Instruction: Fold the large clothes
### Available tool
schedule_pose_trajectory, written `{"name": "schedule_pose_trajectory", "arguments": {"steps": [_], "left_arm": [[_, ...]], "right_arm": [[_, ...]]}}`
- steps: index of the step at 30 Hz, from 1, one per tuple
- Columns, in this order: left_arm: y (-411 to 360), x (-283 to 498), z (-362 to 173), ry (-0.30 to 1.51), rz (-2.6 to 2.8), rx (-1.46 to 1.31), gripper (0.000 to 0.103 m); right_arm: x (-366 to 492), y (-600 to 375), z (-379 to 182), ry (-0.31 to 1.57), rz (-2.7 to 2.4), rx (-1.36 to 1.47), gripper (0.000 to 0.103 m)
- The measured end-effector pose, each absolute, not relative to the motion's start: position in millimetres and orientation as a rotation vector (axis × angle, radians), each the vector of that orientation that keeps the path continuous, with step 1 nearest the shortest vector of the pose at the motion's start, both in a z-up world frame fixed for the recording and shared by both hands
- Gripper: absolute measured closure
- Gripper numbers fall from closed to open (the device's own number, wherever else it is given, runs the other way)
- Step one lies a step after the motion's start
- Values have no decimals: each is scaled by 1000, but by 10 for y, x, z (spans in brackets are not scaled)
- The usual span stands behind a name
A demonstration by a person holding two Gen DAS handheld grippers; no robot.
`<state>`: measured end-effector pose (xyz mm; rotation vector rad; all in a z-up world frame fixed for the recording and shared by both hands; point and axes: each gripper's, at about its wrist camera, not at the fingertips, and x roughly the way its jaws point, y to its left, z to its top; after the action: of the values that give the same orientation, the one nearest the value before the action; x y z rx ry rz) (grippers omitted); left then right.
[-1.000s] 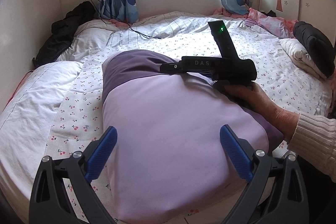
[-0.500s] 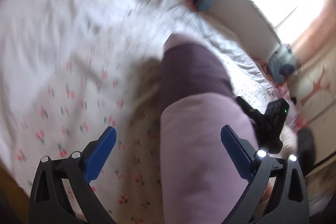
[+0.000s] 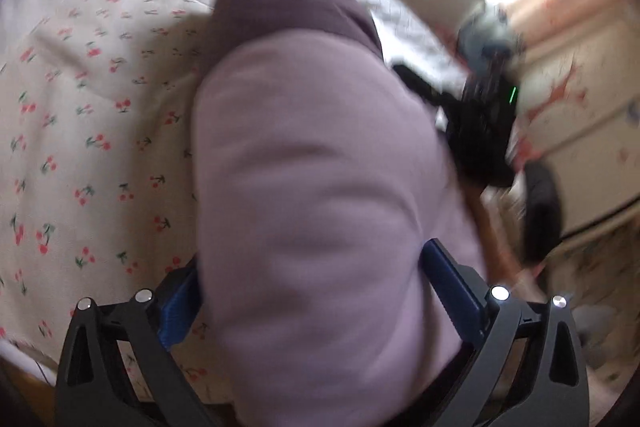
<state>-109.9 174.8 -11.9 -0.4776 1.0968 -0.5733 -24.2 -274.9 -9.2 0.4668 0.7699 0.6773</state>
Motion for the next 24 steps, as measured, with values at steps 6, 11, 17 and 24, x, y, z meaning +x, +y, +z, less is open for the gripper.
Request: {"name": "schedule_pose_trajectory", "arguments": {"steps": [6,11,17,24], "left_arm": [[2313,-781,-79,1074,-325,-599,8],[1865,-833,-271,1151,-429,-587,7],[1342,-1330,-27,1137,-494,-394,8],[856,-1709,-20,1206,-518,-208,7]], "right_arm": [[-284,-2708,-104,748,678,438,7],[-333,-2862,-149,705,734,505,7],[-312,-2782,-101,742,726,455,7],[-361,-2656,-95,828,923,424,6]]}}
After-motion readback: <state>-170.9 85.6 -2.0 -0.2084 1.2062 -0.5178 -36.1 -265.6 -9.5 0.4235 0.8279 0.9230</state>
